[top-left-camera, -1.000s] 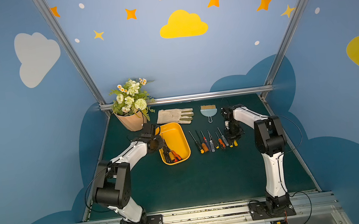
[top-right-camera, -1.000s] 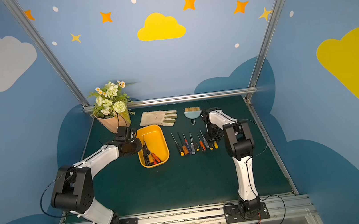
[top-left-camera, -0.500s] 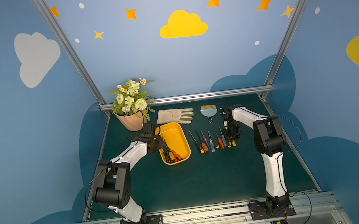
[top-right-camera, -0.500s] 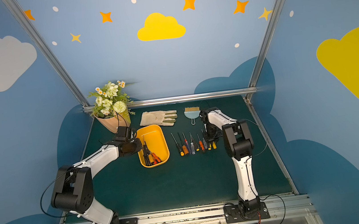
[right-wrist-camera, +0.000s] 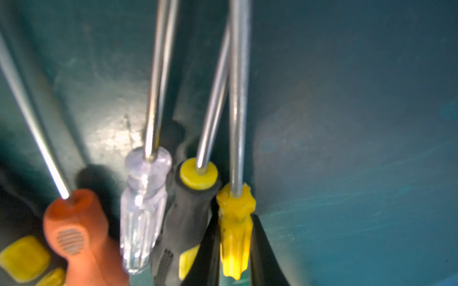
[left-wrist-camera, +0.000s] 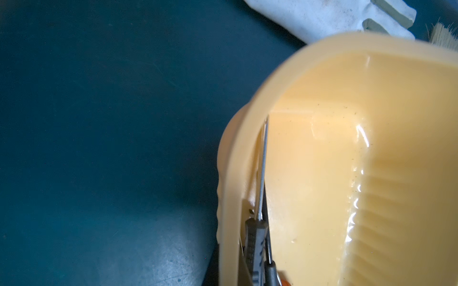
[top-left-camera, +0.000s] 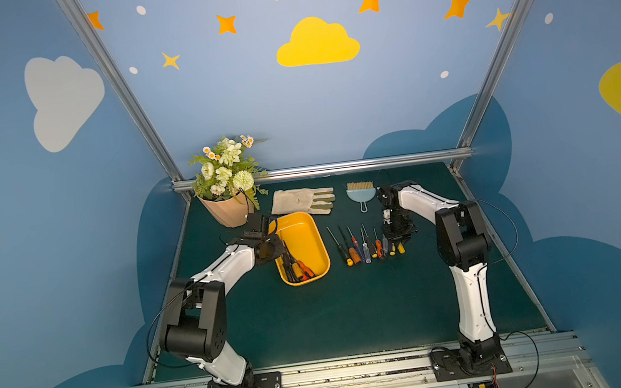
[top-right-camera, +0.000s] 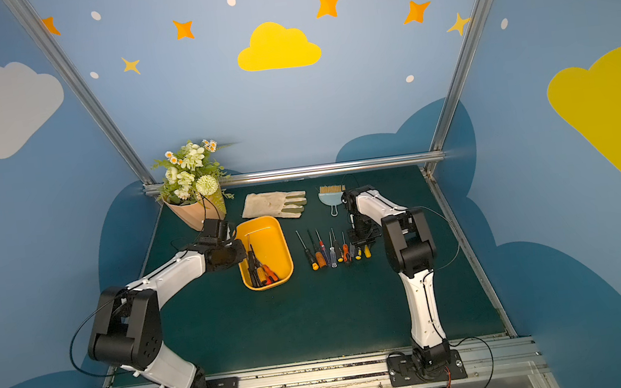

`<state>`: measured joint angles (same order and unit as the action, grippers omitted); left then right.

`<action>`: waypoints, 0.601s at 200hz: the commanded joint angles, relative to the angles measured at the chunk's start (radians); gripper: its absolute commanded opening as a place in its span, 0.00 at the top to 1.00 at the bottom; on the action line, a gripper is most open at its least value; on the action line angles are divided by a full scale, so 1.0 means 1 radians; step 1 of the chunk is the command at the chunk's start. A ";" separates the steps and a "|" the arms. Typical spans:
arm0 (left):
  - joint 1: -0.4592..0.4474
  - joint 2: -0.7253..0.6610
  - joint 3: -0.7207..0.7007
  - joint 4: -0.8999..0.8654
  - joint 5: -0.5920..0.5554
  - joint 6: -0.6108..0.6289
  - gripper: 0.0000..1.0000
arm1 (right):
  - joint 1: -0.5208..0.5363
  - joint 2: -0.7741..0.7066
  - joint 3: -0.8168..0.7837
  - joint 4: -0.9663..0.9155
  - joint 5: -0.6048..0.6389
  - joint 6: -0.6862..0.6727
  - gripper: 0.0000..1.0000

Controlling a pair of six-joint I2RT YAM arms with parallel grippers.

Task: Take out the screwdriver from the storage box
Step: Place the screwdriver at the center of the board.

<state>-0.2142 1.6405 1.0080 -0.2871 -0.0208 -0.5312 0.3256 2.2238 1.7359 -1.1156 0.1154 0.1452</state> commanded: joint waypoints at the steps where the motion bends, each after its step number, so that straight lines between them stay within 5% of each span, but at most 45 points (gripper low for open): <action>1: 0.004 -0.026 0.026 0.026 0.026 -0.016 0.98 | 0.005 0.021 -0.004 0.001 0.013 0.026 0.87; 31: 0.003 -0.022 0.029 0.031 0.033 -0.018 0.98 | -0.004 -0.002 -0.010 0.001 0.021 0.034 0.74; 120: 0.001 -0.042 0.027 0.023 0.035 -0.013 0.98 | -0.009 -0.108 -0.018 -0.014 0.034 0.044 0.74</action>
<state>-0.2142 1.6402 1.0080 -0.2871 -0.0162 -0.5312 0.3176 2.1925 1.7218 -1.1149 0.1352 0.1780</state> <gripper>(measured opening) 0.082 0.264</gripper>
